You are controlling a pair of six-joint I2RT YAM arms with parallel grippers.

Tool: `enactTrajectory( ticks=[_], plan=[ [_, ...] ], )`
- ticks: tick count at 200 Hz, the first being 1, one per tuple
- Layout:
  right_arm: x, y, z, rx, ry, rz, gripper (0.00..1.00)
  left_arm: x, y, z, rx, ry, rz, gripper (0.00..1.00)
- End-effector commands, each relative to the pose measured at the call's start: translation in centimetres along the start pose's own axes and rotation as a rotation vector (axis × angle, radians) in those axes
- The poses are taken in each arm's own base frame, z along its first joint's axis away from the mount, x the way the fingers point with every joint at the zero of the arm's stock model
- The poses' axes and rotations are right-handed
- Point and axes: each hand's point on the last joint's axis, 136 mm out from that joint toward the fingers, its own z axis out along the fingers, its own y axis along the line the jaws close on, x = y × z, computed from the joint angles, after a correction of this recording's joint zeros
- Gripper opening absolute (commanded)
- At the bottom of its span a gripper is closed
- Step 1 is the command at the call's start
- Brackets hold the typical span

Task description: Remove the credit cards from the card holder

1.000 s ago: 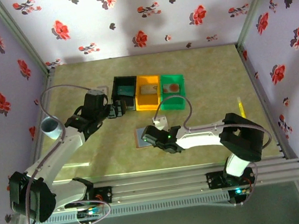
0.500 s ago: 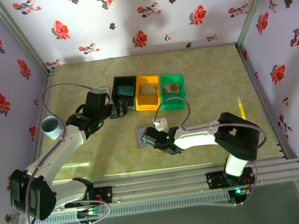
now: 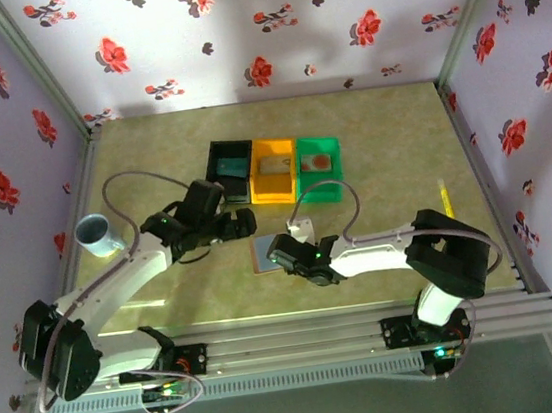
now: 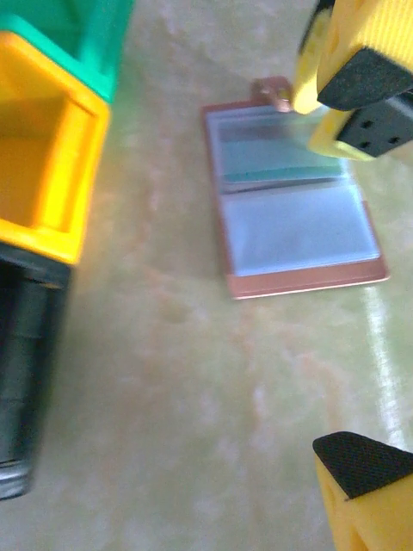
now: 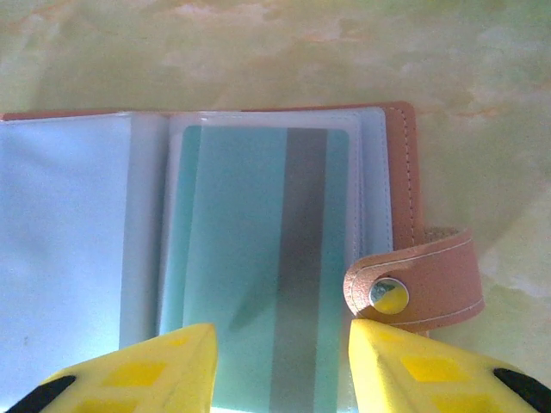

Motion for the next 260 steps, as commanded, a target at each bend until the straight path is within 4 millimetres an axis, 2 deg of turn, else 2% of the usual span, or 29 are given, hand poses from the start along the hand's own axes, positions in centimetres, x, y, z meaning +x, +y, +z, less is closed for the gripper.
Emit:
enactTrajectory(
  ticks=[1,41,108,188,260],
  plan=[
    [-0.4,-0.2,-0.3,-0.014,-0.009,0.014,0.46,2.0,0.0,0.2,0.022,0.035,-0.119,1.0],
    [-0.4,-0.6,-0.2,-0.01,-0.009,0.015,0.46,4.8,0.3,1.5,0.005,0.093,-0.175,1.0],
    [-0.8,-1.1,-0.2,-0.012,-0.013,0.034,0.46,7.2,1.2,3.9,-0.046,0.172,-0.204,1.0],
    [-0.3,-0.7,0.1,-0.034,0.011,0.041,0.45,8.0,1.9,5.0,-0.136,0.235,-0.221,1.0],
    [-1.5,-1.2,-1.4,-0.04,-0.031,0.05,0.44,8.8,1.3,6.1,-0.225,0.306,-0.177,1.0]
  ],
)
